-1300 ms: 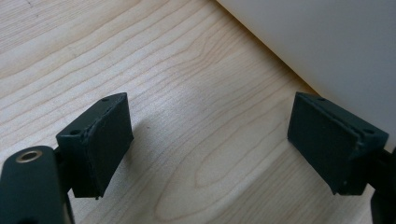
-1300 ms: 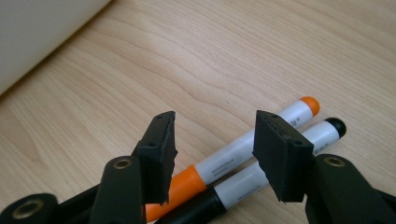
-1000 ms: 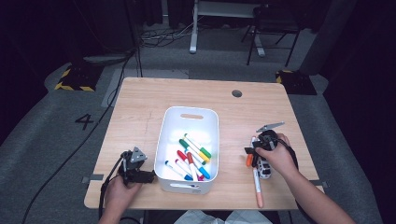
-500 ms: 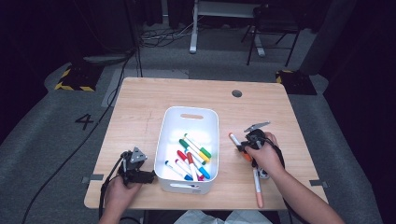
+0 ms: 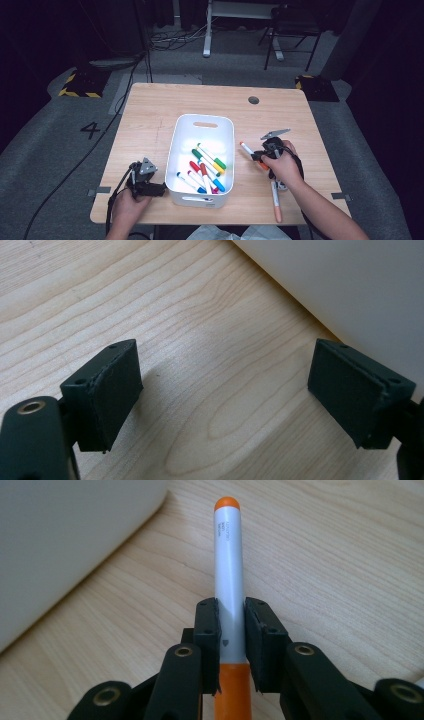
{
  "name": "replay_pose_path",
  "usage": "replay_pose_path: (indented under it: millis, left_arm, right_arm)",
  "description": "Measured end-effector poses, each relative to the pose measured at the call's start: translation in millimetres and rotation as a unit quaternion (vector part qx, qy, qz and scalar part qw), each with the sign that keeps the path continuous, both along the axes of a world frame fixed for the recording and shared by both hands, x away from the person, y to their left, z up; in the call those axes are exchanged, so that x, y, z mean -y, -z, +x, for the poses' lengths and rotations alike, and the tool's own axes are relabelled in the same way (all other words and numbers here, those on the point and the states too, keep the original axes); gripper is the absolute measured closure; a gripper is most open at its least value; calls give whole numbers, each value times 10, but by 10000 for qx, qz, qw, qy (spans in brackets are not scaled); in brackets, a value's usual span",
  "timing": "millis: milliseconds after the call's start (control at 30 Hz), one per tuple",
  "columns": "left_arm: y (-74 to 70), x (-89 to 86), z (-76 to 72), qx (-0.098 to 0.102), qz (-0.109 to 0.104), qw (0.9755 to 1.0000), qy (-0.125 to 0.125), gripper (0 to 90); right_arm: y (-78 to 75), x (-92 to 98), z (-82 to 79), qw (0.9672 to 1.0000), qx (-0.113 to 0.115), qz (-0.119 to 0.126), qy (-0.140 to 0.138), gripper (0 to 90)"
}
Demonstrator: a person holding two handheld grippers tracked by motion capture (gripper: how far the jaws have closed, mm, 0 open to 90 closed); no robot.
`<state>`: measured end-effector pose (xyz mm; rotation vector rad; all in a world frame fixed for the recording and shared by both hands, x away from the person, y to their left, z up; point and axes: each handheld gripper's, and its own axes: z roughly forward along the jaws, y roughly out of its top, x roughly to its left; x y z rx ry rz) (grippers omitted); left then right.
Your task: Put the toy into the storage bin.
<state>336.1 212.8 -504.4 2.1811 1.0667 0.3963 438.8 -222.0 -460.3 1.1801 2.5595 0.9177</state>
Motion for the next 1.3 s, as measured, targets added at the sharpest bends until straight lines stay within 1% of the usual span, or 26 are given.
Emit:
replay_pose_path:
  millis: [33, 67, 100, 133, 233, 267, 300, 333, 367, 433, 467, 500, 600, 767, 800, 833, 867, 900, 1067, 1100, 1133, 1167, 1200, 1300]
  left_arm:
    - [0, 0, 0, -1, 1, 10000, 1, 144]
    - [0, 0, 0, -3, 0, 10000, 1, 144]
    - [0, 0, 0, -2, 0, 10000, 1, 143]
    - [0, 0, 0, 0, -1, 10000, 1, 143]
    - [-1, 0, 0, -10, -5, 10000, 2, 143]
    - [0, 0, 0, 0, -1, 10000, 1, 143]
    - [0, 0, 0, 0, -1, 10000, 1, 144]
    - [0, 0, 0, -2, -2, 10000, 1, 144]
    - [0, 0, 0, -2, -2, 10000, 1, 143]
    - [0, 0, 0, -1, 0, 10000, 0, 144]
    - [0, 0, 0, -2, -1, 10000, 1, 144]
    - [0, 0, 0, -1, 0, 10000, 1, 144]
    - [0, 0, 0, -2, -1, 10000, 1, 144]
    - [0, 0, 0, -1, 0, 10000, 1, 144]
    - [0, -1, 0, 5, 3, 10000, -2, 144]
    - [0, -1, 0, 5, 3, 10000, -2, 144]
    - [0, -1, 0, 8, 1, 10000, 0, 144]
    - [-3, -3, 0, 14, 11, 10000, -3, 144]
    - [-5, -5, -5, 25, 34, 10000, -25, 144]
    - [-5, -4, -6, 23, 30, 10000, -33, 144]
    - [-5, -4, -6, 23, 30, 10000, -32, 144]
    - [-5, -5, -6, 22, 32, 10000, -31, 144]
    - [-5, -5, -6, 22, 31, 10000, -31, 144]
    - [-5, -4, -5, 23, 30, 10000, -33, 144]
  right_arm:
    - [-24, -5, -14, 10000, -14, 39, 10, 767]
    - [-51, -2, -25, 10000, 8, 56, -52, 767]
    - [-94, -11, -51, 9999, -31, 106, -43, 767]
    - [-120, -11, -63, 9999, 39, 120, -95, 767]
    - [-221, -20, -108, 9996, 72, 224, -168, 767]
    - [-284, -26, -134, 9994, 105, 252, -206, 767]
    - [-284, -26, -134, 9994, 105, 252, -206, 767]
    - [-342, -30, -157, 9992, 119, 284, -240, 767]
    - [-342, -30, -157, 9992, 119, 284, -240, 767]
    - [-394, -33, -182, 9989, 126, 348, -270, 767]
    - [-447, -37, -207, 9986, 151, 385, -315, 767]
    - [-447, -37, -207, 9986, 151, 385, -315, 767]
    - [-524, -38, -245, 9981, 183, 416, -415, 767]
    - [-666, -44, -320, 9967, 242, 519, -580, 767]
    - [-725, -46, -352, 9960, 317, 530, -641, 767]
    - [-725, -46, -352, 9960, 317, 530, -641, 767]
    - [-765, -47, -374, 9957, 323, 558, -668, 767]
    - [-793, -46, -385, 9951, 374, 575, -718, 767]
    - [-940, -47, -441, 9930, 434, 709, -843, 767]
    - [-963, -46, -450, 9930, 417, 704, -853, 767]
    - [-1000, -51, -462, 9926, 438, 734, -867, 767]
    - [-1028, -54, -464, 9915, 498, 743, -941, 767]
    - [-1062, -65, -482, 9917, 462, 765, -922, 768]
    - [-1137, -93, -508, 9905, 534, 750, -1026, 767]
